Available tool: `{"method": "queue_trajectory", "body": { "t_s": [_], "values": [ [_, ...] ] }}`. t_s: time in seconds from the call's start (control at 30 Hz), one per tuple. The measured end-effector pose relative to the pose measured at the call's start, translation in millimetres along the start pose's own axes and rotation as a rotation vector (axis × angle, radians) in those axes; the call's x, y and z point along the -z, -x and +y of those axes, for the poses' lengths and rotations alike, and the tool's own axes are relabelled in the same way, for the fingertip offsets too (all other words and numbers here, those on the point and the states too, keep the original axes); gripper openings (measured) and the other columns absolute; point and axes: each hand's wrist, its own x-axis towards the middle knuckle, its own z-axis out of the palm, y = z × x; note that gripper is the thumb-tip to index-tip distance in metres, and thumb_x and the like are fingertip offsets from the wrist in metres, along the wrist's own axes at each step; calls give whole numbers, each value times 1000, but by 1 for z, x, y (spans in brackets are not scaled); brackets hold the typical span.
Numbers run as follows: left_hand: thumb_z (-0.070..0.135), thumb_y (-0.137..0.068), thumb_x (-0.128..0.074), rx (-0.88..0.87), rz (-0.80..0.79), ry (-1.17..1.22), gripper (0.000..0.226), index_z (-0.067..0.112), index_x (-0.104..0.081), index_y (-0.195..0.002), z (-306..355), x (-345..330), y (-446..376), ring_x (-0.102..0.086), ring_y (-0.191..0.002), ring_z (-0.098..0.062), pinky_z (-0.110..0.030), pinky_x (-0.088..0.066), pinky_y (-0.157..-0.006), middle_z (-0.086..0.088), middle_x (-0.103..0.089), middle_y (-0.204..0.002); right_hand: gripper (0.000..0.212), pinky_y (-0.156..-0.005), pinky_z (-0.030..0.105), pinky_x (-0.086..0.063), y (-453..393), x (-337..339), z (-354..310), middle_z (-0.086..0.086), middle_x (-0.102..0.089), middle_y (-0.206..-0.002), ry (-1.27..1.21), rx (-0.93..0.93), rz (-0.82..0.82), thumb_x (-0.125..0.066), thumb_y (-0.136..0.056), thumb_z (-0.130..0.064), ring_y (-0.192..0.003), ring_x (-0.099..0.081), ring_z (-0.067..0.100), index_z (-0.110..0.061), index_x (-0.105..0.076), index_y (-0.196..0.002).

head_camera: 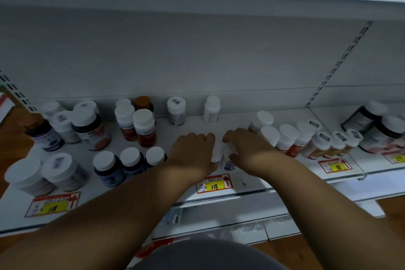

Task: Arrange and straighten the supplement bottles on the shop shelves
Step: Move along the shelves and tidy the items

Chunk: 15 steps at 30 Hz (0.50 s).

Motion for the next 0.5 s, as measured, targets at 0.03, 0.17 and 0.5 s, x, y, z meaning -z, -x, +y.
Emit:
{"method": "queue_trajectory", "body": {
  "t_s": [0.03,0.17,0.5],
  "values": [
    [56,-85,-53,0,-3,-4,57,18,-41,-126,0,1,0,-54,-99,-25,-36,-41,-82,-3,-58,-114,49,-88,30,-42,0,1,2,5,-49,-126,-10,8,-8,-62,-87,-17,-112,-51,23,-23,-44,-132],
    [60,-83,-53,8,-16,7,60,19,-41,-123,-1,5,2,-54,-98,-24,-37,-43,-83,-3,-58,-114,49,-86,27,-39,-23,22,14,4,-53,-129,-149,35,102,-64,-87,-30,-109,-54,20,-25,-46,-133],
    [53,-87,-55,86,173,92,54,16,-49,-127,-2,39,22,-48,-109,-25,-38,-39,-91,-4,-54,-120,51,-99,39,-42,-131,29,11,19,-37,-135,39,90,51,-58,-91,-18,-118,-48,37,-18,-43,-139]
  ]
}}
